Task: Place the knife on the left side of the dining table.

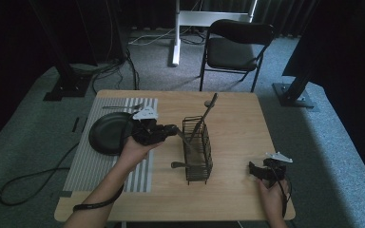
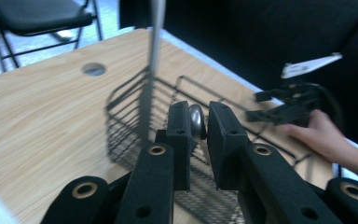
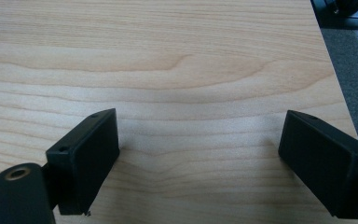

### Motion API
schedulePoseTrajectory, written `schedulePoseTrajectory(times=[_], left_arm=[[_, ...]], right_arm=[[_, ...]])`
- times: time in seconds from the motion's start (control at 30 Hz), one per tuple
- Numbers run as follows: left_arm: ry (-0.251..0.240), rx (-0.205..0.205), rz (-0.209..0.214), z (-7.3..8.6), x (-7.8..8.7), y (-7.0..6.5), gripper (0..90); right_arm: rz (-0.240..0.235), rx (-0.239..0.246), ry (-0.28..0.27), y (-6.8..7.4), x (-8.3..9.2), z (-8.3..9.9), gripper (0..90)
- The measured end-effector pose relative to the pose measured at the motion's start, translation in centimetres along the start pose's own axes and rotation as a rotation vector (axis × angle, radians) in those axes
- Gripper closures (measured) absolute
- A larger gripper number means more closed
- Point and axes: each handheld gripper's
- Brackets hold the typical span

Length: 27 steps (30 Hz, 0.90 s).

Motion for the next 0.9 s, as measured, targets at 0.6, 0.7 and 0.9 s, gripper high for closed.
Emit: schedulePoseTrajectory(times=[0.6,0.7,0.9], left_arm=[[-0.072,-0.118,0.056,-1.9,-2.4,-4.0,83.7],[-0.071,-0.169,0.063,-2.1,-2.6,-4.7,83.7],[-0.086,-0.182,0.078,-2.3,-3.2,-4.5,84.0]], right_arm=[[0.0,0.0,0.001,0.0,0.0,0.0,11.3],[0.0,0.0,0.001,0.0,0.0,0.0,11.4],[0.0,0.0,0.001,0.0,0.0,0.0,11.4]])
Point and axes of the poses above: each handheld gripper's, and its own axes: x roughly backward along the jaws, z roughly out of its underside, y roughly to its left, and after that the axes turned 1 degree about -z, right-handed
